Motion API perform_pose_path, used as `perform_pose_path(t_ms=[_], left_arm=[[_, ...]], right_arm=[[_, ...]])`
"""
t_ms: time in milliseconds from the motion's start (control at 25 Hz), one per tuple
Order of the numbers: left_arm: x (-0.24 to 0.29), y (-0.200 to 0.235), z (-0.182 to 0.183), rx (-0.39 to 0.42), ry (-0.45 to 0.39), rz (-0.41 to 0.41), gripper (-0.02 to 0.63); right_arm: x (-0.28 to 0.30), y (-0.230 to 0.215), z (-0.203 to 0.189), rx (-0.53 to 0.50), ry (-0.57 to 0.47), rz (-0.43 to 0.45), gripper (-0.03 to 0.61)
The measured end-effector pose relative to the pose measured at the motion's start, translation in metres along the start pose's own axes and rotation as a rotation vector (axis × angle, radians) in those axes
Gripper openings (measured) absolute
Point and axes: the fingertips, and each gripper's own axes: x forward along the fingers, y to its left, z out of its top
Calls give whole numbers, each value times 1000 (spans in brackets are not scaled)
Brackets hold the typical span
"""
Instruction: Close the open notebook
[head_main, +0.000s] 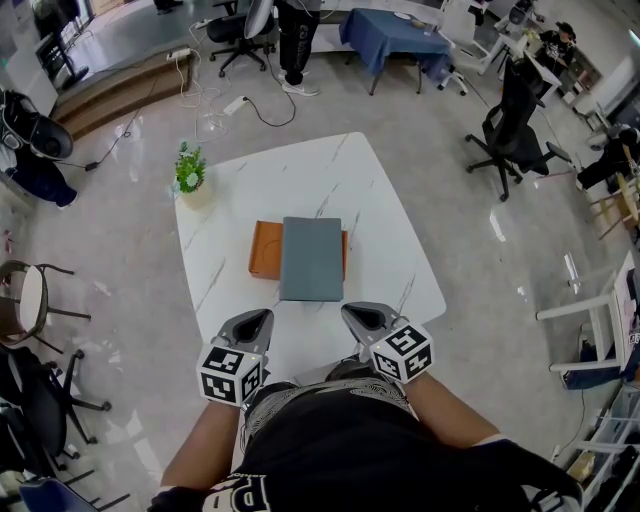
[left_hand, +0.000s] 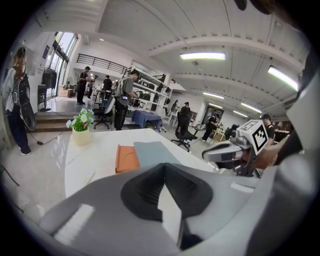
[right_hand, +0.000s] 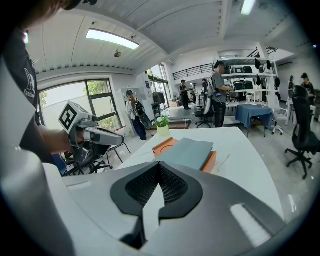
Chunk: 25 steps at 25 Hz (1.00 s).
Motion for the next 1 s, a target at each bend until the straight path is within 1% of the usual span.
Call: perform_pose_path(t_ms=[1000], left_arm=[[2, 1, 0, 8, 5, -2, 58]], right_arm=[[2, 0, -2, -2, 7, 0, -1]])
